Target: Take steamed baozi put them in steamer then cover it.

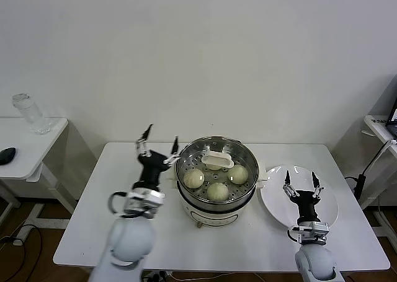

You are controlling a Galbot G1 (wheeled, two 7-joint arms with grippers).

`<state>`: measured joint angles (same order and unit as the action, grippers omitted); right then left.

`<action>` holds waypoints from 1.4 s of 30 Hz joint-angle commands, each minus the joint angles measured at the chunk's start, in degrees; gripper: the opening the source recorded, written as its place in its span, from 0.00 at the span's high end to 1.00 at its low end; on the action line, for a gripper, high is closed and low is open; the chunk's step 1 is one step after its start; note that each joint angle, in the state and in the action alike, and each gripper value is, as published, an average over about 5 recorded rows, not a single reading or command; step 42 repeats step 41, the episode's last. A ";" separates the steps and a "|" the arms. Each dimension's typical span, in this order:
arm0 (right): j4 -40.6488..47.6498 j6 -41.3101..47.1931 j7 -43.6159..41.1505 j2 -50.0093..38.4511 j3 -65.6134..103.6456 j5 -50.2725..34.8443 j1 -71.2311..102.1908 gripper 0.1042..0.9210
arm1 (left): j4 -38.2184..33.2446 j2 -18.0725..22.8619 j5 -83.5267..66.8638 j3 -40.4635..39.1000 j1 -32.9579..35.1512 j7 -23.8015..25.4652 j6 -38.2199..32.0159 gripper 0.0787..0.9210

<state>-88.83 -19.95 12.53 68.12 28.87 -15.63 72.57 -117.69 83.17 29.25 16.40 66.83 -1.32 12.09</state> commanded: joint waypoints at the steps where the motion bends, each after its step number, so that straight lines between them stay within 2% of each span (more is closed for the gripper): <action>1: -3.76 2.98 -2.60 -1.46 -0.83 -9.14 1.00 0.12 | 5.91 -7.35 -34.36 18.86 9.96 0.52 -22.73 0.12; 5: -4.33 3.29 -2.63 -1.66 -0.95 -9.56 1.83 0.12 | 7.20 -6.75 -34.34 18.95 13.08 1.42 -26.68 0.12; 12: -4.43 3.67 -2.54 -1.92 -0.88 -9.62 2.12 0.12 | 8.00 -6.28 -33.36 19.26 15.79 1.57 -29.17 0.12; 42: -5.23 6.86 -2.42 -2.53 -1.91 -9.64 1.50 0.12 | 9.15 -6.19 -30.18 19.39 16.42 1.51 -29.26 0.12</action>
